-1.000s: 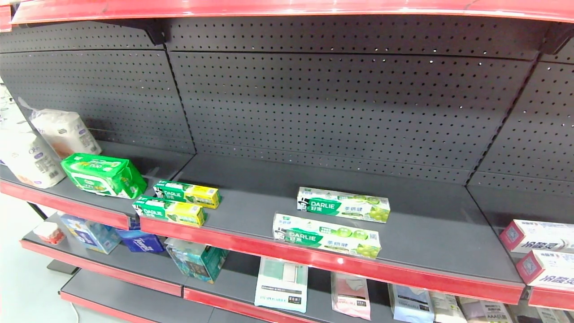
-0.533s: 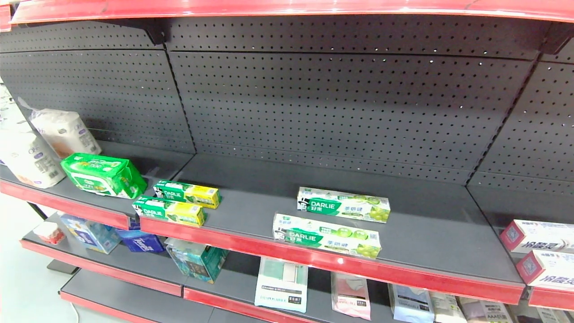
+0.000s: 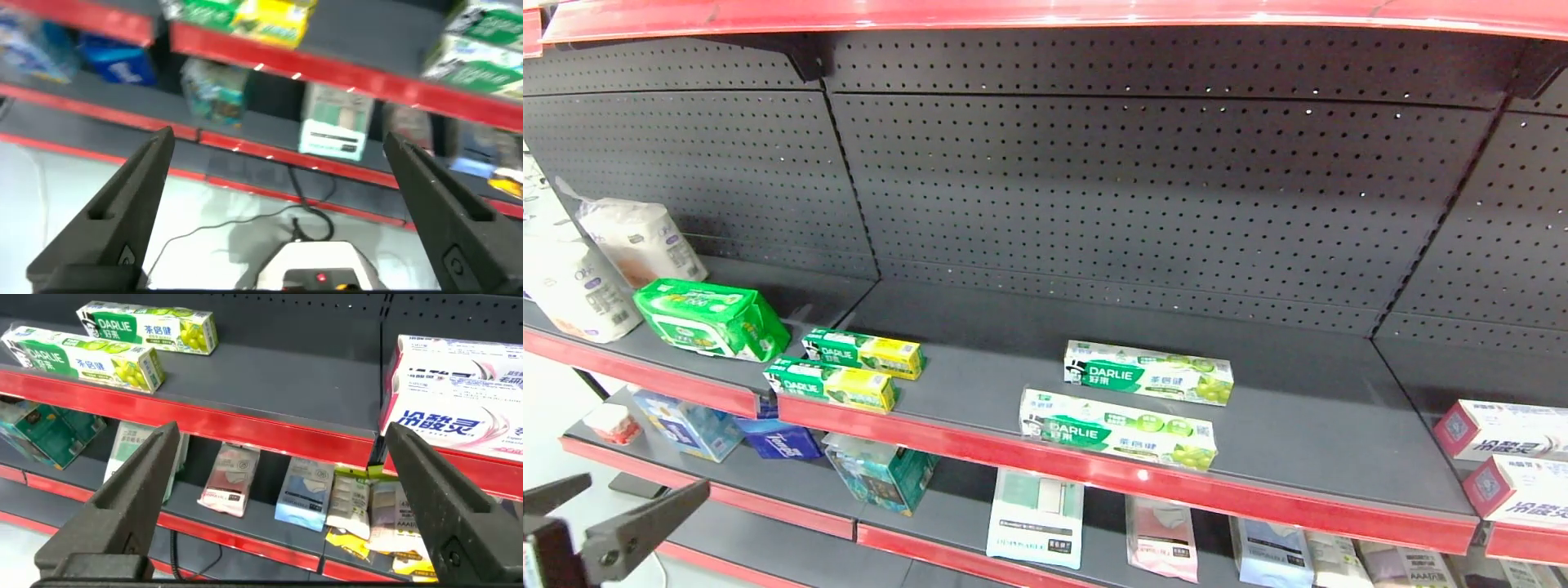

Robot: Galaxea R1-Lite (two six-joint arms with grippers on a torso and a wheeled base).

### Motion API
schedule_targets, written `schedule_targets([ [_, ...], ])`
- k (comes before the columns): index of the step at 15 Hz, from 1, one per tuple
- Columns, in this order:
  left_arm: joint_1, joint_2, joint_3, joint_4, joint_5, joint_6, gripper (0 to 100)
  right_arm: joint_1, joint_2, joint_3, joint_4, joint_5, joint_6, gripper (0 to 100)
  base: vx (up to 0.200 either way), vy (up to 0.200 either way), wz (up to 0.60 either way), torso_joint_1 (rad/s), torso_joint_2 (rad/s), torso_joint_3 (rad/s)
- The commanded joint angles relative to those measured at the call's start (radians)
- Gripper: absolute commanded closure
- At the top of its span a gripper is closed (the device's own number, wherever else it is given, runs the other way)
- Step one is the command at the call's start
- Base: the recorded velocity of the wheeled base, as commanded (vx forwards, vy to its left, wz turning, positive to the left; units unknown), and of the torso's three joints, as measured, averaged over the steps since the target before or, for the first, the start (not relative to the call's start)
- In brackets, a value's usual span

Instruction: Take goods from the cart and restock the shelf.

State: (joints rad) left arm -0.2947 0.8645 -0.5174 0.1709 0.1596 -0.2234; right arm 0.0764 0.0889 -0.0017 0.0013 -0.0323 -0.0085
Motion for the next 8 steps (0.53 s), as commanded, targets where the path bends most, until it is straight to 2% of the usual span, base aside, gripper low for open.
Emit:
schedule_targets([
  [1, 0.002, 0.203, -0.032, -0.067, -0.028, 0.038, 0, 0.000, 0.008, 0.000, 0.000, 0.000, -0.001, 0, 0.000, 0.000, 0.00, 0.000, 0.00, 0.000],
  [4, 0.002, 0.292, -0.088, -0.097, -0.041, 0.049, 0, 0.000, 0.008, 0.000, 0.000, 0.000, -0.001, 0, 0.000, 0.000, 0.00, 0.000, 0.00, 0.000],
  [8, 0.002, 0.317, -0.098, -0.097, -0.043, 0.055, 0, 0.000, 0.008, 0.000, 0.000, 0.002, -0.002, 0, 0.000, 0.000, 0.00, 0.000, 0.00, 0.000],
])
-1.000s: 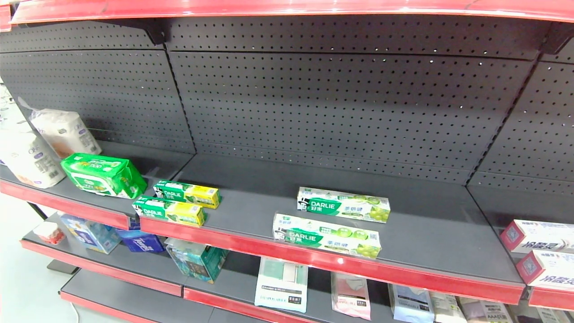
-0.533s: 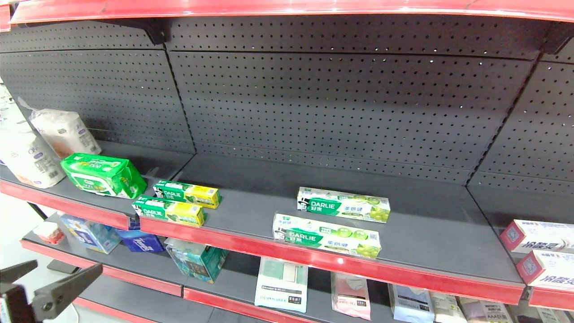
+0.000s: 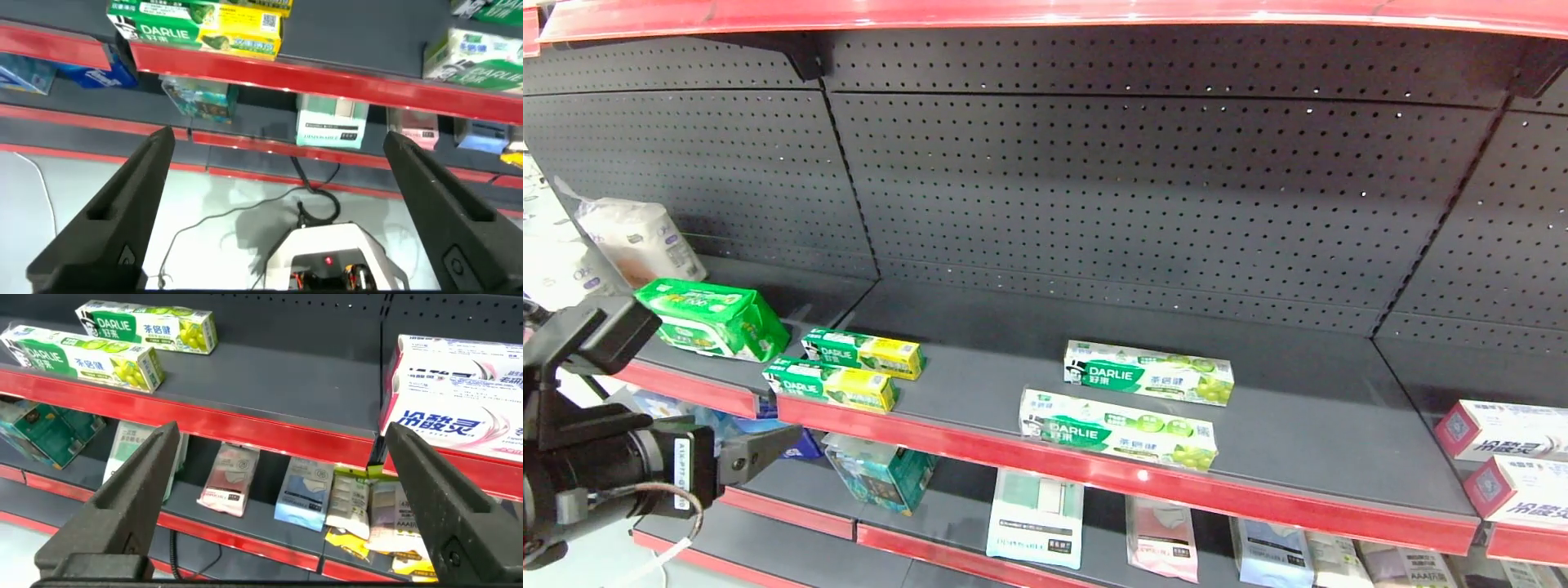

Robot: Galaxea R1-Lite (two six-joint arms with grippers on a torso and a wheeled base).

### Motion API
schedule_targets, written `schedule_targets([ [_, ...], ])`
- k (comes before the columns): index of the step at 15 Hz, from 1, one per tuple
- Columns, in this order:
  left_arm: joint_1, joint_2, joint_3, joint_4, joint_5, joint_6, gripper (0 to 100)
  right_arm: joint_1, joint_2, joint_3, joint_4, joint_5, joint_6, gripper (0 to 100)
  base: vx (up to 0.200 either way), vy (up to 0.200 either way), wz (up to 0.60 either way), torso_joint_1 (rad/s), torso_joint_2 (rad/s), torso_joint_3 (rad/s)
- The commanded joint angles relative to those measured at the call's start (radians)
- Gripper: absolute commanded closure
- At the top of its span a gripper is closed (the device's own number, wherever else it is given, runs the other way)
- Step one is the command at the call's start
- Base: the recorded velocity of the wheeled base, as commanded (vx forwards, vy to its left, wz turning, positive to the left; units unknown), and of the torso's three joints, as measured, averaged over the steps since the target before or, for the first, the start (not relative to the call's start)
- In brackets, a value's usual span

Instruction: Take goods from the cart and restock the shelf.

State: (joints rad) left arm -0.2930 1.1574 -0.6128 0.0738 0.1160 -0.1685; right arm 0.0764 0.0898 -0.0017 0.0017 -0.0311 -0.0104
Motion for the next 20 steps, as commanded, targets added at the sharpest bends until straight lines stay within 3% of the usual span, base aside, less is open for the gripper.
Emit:
schedule_targets([
  [1, 0.000, 0.024, -0.002, 0.000, 0.001, 0.000, 0, 0.000, 0.007, 0.000, 0.000, 0.000, 0.000, 0, 0.000, 0.000, -0.60, 0.002, 0.00, -0.002],
  [8, 0.015, 0.034, -0.001, 0.000, -0.010, 0.000, 0, 0.000, 0.007, 0.000, 0.000, 0.000, 0.000, 0, 0.000, 0.000, -0.60, 0.004, 0.00, 0.003],
  [14, 0.051, 0.073, 0.001, 0.006, -0.009, 0.001, 0, 0.000, 0.007, 0.000, 0.000, 0.000, 0.001, 0, 0.000, 0.000, 0.00, 0.000, 0.00, 0.000],
  [20, 0.064, 0.291, -0.019, 0.018, -0.001, 0.015, 0, 0.000, 0.007, 0.000, 0.000, 0.000, 0.001, 0, 0.000, 0.000, 0.00, 0.000, 0.00, 0.000],
])
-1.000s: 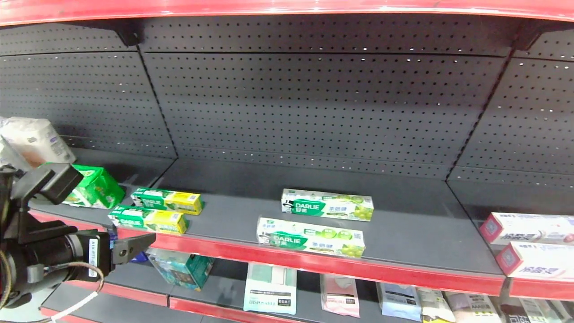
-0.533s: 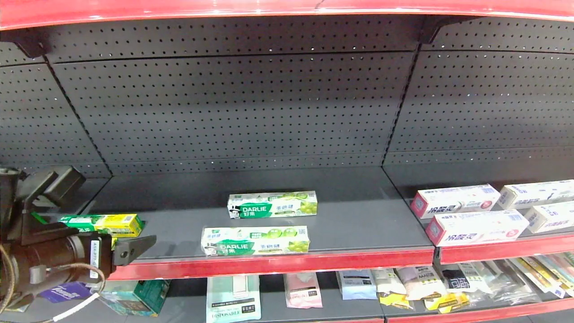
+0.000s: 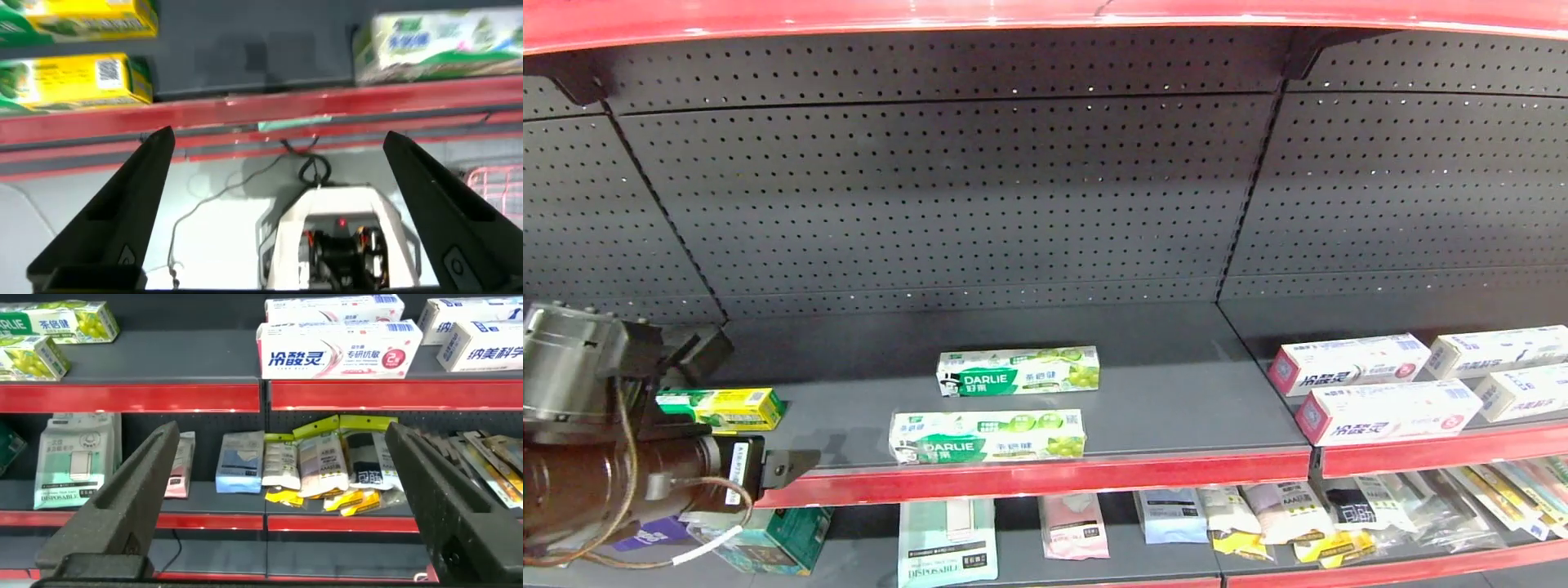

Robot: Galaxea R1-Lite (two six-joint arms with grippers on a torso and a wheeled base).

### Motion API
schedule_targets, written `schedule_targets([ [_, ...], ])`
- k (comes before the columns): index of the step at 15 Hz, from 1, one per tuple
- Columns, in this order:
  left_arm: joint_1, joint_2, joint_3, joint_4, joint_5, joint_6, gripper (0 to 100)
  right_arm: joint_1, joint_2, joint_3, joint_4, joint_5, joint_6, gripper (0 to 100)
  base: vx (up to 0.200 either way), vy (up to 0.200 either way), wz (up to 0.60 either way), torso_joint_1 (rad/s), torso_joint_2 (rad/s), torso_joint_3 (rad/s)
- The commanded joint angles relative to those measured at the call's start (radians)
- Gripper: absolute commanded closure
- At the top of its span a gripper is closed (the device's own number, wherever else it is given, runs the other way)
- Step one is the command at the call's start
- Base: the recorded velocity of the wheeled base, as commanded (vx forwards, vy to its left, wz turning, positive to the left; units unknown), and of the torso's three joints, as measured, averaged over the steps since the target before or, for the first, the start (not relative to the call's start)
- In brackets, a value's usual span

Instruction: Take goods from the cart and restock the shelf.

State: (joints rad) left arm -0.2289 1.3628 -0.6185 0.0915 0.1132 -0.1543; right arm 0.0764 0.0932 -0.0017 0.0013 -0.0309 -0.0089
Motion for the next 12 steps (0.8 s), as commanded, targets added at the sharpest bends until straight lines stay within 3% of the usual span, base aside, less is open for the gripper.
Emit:
schedule_targets([
  [1, 0.000, 0.114, -0.038, 0.004, 0.002, 0.001, 0, 0.000, 0.003, 0.000, 0.000, 0.000, 0.000, 0, 0.000, 0.000, 0.00, 0.000, 0.00, 0.000],
  [6, 0.003, 0.233, -0.133, 0.004, 0.031, 0.001, 0, 0.000, 0.003, 0.000, 0.000, 0.000, 0.000, 0, 0.000, 0.000, 0.00, 0.000, 0.00, 0.000],
  [12, 0.014, 0.263, -0.141, 0.030, 0.034, -0.001, 0, 0.000, 0.003, 0.000, 0.000, 0.000, 0.000, 0, 0.000, 0.000, 0.00, 0.000, 0.00, 0.000],
])
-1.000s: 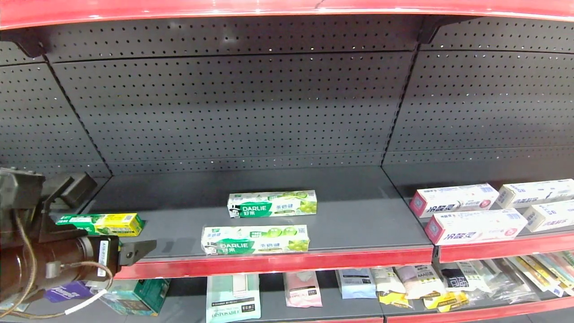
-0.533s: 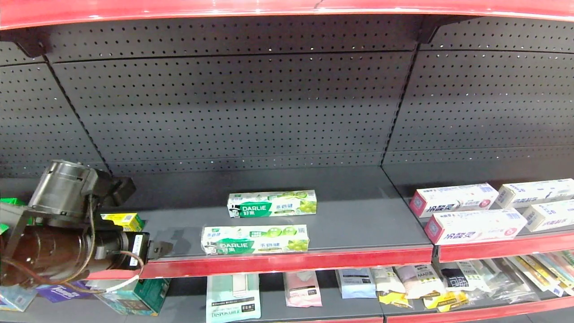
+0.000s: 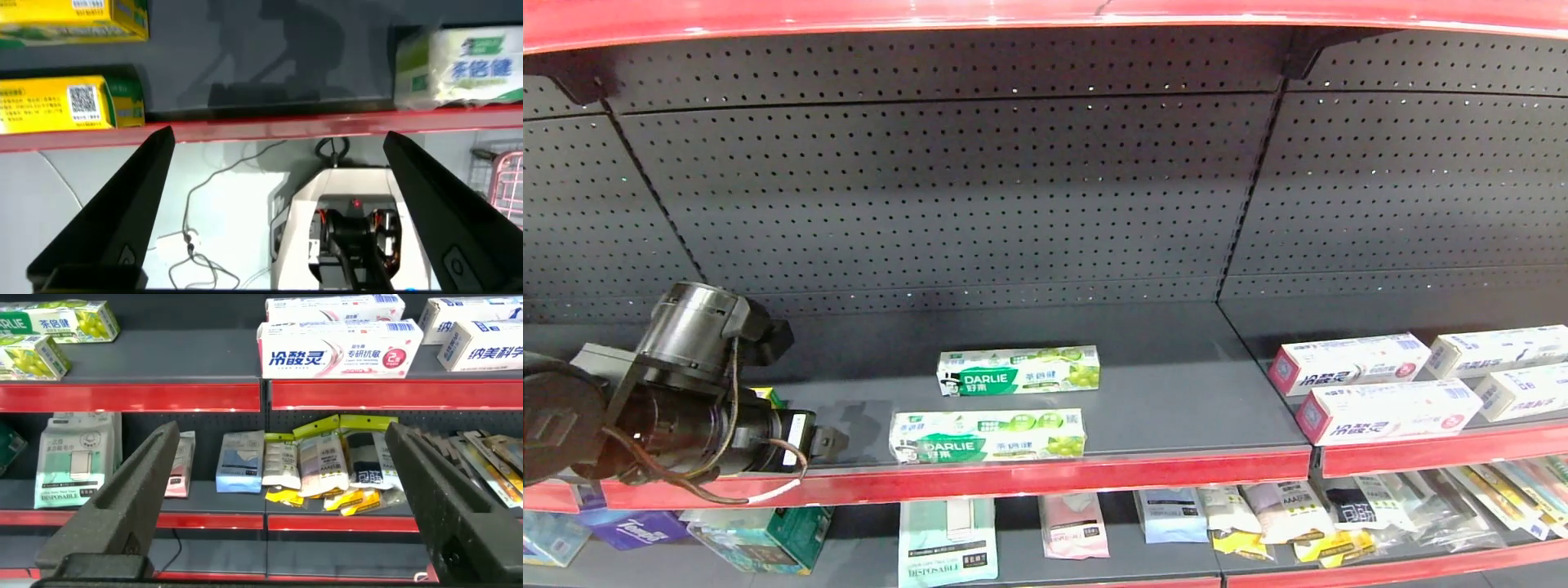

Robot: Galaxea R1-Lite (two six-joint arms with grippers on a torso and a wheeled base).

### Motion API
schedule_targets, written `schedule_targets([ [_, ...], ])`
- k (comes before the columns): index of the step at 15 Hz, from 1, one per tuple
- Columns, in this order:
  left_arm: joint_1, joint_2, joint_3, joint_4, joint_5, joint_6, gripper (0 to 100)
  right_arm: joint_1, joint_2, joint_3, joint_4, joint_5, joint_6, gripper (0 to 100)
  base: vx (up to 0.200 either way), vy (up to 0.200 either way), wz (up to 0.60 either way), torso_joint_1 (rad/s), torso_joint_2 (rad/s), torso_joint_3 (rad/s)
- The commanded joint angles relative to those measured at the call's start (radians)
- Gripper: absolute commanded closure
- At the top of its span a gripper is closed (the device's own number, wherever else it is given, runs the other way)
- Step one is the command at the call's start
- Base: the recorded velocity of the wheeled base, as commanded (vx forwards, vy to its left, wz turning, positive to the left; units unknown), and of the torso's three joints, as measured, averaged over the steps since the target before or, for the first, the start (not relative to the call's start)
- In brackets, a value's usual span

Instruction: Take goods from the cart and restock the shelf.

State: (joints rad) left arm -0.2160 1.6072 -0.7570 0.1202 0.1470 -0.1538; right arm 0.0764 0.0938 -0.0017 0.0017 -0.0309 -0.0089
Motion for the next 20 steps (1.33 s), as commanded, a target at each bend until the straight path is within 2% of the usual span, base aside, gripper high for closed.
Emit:
schedule_targets([
  [1, 0.001, 0.023, -0.007, -0.001, -0.001, -0.001, 0, 0.000, 0.003, 0.000, 0.000, 0.000, 0.000, 0, 0.000, 0.000, 0.00, 0.000, 0.00, 0.000],
  [10, -0.002, 0.160, -0.122, -0.004, 0.002, -0.003, 0, 0.000, 0.003, 0.000, 0.000, 0.000, 0.000, 0, 0.000, 0.000, 0.00, 0.000, 0.00, 0.000],
  [20, -0.025, 0.241, -0.179, -0.007, 0.000, 0.000, 0, 0.000, 0.003, 0.000, 0.000, 0.000, 0.000, 0, 0.000, 0.000, 0.00, 0.000, 0.00, 0.000],
])
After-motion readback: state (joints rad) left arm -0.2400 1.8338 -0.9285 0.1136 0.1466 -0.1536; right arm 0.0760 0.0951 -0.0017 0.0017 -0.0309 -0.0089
